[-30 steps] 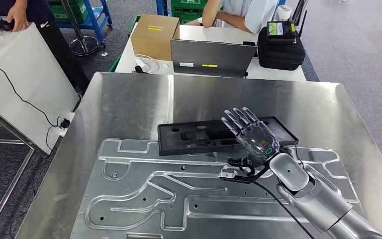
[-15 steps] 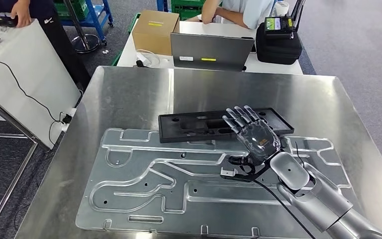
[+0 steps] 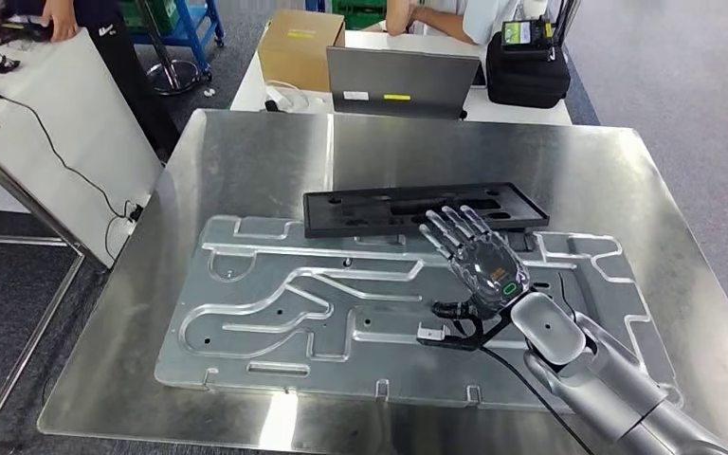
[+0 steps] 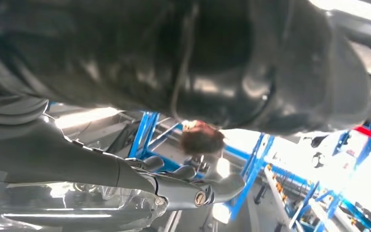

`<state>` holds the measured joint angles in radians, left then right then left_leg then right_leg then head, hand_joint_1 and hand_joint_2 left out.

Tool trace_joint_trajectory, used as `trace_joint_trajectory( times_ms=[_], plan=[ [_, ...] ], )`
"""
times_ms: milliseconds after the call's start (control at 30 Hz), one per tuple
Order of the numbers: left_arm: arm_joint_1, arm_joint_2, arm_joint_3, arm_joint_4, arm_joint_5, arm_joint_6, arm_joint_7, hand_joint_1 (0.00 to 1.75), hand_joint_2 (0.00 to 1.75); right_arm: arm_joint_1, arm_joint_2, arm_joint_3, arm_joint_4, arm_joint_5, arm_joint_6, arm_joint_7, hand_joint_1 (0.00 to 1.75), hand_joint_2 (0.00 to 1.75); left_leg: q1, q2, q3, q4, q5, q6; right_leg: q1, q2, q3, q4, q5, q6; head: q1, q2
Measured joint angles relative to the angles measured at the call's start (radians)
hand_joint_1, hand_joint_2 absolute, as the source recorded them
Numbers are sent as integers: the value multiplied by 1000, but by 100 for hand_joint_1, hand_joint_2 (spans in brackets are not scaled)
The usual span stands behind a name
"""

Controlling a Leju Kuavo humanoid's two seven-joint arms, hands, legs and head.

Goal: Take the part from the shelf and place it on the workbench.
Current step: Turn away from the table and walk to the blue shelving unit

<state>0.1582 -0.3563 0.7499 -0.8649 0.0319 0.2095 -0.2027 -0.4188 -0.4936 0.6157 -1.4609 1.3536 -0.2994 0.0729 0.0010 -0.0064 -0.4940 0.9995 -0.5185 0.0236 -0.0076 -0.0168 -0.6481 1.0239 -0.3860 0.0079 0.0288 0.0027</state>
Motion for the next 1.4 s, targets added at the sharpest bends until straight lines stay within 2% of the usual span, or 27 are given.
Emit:
trace_joint_trajectory(
  times_ms=[67, 167, 200, 233, 300, 367, 433, 467, 533, 567, 600, 667, 700, 733, 767, 800, 867, 933, 967, 1067, 1133, 1200, 1233, 1267, 1300, 1367, 1400],
  plan=[
    [3, -1, -3, -4, 3, 1, 5, 0, 0, 2, 4, 0, 4, 0, -3, 0, 0, 0, 4, 3, -11, -9, 22, 14, -3, 5, -11, 15, -24, 10, 0, 0],
    [6, -2, -6, -8, 7, 2, 9, 0, 0, 5, 8, 0, 13, 0, -10, 0, 0, 0, 7, 8, -47, -12, 58, 29, -8, 12, -52, 154, -162, 22, 0, 0],
    [8, -2, -6, -8, 8, 2, 10, 0, 0, 9, 10, 0, 15, 0, -12, 1, 0, 0, 7, 8, -62, -11, 69, 29, -10, 12, -61, 211, -193, 26, 0, 0],
    [9, -2, -6, -8, 8, 2, 12, 0, 0, 13, 11, 0, 18, 0, -15, 3, 0, 0, 7, 8, -78, -9, 79, 27, -12, 12, -60, 249, -201, 29, 0, 0],
    [12, -2, -7, -9, 10, 3, 15, 0, 0, 23, 16, 0, 22, 1, -28, 8, 0, 0, 8, 8, -109, -2, 97, 22, -17, 12, -13, 234, -161, 33, 0, 0],
    [16, -2, -11, -13, 15, 6, 18, 0, 0, 34, 23, -1, 24, 3, -49, 17, 0, 0, 8, 7, -134, 9, 110, 12, -19, 13, 83, 112, -128, 33, 0, 0],
    [22, -2, -22, -21, 27, 14, 21, 0, 0, 59, 33, -11, 22, 8, -81, 31, 0, 0, 6, 7, -148, 17, 123, -1, -15, 15, 150, 6, -141, 26, 0, 0],
    [27, -3, -29, -26, 36, 20, 24, 0, 0, 80, 40, -19, 19, 12, -100, 39, 0, 0, 6, 6, -150, 16, 130, -8, -11, 16, 159, -14, -149, 20, 0, 0],
    [41, -3, -45, -39, 59, 38, 33, 0, 0, 130, 56, -40, 9, 22, -137, 53, 0, 0, 8, 5, -154, 17, 136, -20, -10, 13, 151, -18, -140, 2, 0, 0],
    [51, -3, -56, -49, 74, 50, 39, 0, 0, 157, 65, -52, 1, 27, -152, 57, 0, 0, 9, 4, -162, 30, 116, -25, -11, 10, 143, -18, -132, -8, 0, 0],
    [62, -3, -68, -60, 89, 64, 45, 0, 0, 185, 74, -65, -8, 31, -164, 59, 0, 0, 10, 4, -174, 63, 78, -29, -11, 8, 134, -20, -123, -19, 0, 0],
    [82, -3, -97, -83, 114, 87, 54, 0, 0, 235, 90, -93, -25, 38, -182, 60, 0, 0, 11, 5, -209, 180, -25, -32, -7, 5, 112, -19, -105, -32, -1, 0],
    [90, -3, -109, -91, 121, 94, 57, 0, 0, 255, 96, -105, -30, 39, -186, 60, 0, 0, 11, 5, -223, 244, -61, -33, -4, 4, 99, -18, -96, -35, 0, 0],
    [95, -3, -120, -99, 127, 100, 58, 0, 0, 271, 102, -115, -34, 40, -189, 60, 0, 0, 10, 5, -225, 289, -74, -31, 0, 4, 86, -17, -87, -37, 0, 0],
    [99, -3, -129, -105, 132, 105, 59, 0, 0, 286, 107, -125, -38, 39, -191, 60, 0, 0, 9, 5, -214, 303, -65, -28, 4, 4, 73, -15, -79, -38, 0, 0],
    [103, -3, -137, -112, 140, 111, 60, 0, 0, 304, 113, -137, -45, 36, -194, 59, 0, 0, 6, 4, -182, 278, -40, -20, 9, 4, 61, -14, -72, -38, 0, 0],
    [114, -2, -156, -130, 160, 127, 63, 0, 0, 348, 130, -164, -60, 29, -207, 55, 0, 0, -4, 3, -81, 144, 4, 8, 18, 2, 48, -12, -61, -39, 0, 0],
    [126, -1, -173, -150, 180, 144, 65, 0, 0, 393, 148, -189, -72, 21, -228, 52, 0, 0, -16, 2, 0, 14, 8, 32, 15, -1, 42, -12, -50, -32, 0, 0],
    [132, 0, -180, -157, 186, 150, 66, 0, 0, 412, 157, -199, -74, 18, -237, 51, 0, 0, -21, 2, 14, -17, 3, 37, 9, -2, 39, -14, -43, -26, 0, 0],
    [144, -2, -199, -169, 194, 157, 68, 0, 0, 450, 172, -219, -81, 16, -248, 50, 0, 0, -20, 2, 23, -60, 38, 41, 0, 4, 33, -22, -41, -9, 0, 0],
    [148, -3, -209, -176, 195, 158, 69, 0, 0, 464, 176, -233, -85, 16, -250, 49, 0, 0, -10, 6, 23, -85, 59, 42, -1, 12, 13, 34, -102, 2, 0, 0],
    [149, -3, -218, -180, 197, 161, 69, 0, 0, 475, 179, -246, -85, 15, -251, 49, 0, 0, -5, 11, 4, -76, 65, 39, -10, 16, -25, 161, -181, 17, 0, 0],
    [150, -3, -222, -181, 201, 165, 70, 0, 0, 481, 181, -251, -85, 14, -252, 50, 0, 0, -1, 13, -7, -66, 66, 36, -16, 16, -35, 213, -201, 26, 0, 0],
    [151, -4, -227, -181, 207, 171, 70, 0, 0, 490, 184, -258, -85, 12, -254, 52, 0, 0, 4, 15, -19, -53, 66, 34, -23, 15, -31, 235, -202, 35, 0, 0],
    [151, -4, -233, -183, 214, 178, 70, 0, 0, 499, 187, -264, -85, 10, -259, 55, 0, 0, 10, 16, -32, -39, 65, 29, -29, 15, -8, 218, -185, 44, 0, 0],
    [155, -5, -245, -191, 230, 194, 72, 0, 0, 518, 194, -276, -84, 4, -276, 64, 0, 0, 21, 15, -59, -6, 60, 14, -41, 16, 70, 104, -150, 64, 0, 0],
    [159, -5, -251, -197, 238, 203, 73, 0, 0, 528, 198, -281, -83, 2, -286, 70, 0, 0, 25, 14, -72, 10, 57, 4, -42, 19, 99, 57, -139, 65, 0, 0]
  ],
)
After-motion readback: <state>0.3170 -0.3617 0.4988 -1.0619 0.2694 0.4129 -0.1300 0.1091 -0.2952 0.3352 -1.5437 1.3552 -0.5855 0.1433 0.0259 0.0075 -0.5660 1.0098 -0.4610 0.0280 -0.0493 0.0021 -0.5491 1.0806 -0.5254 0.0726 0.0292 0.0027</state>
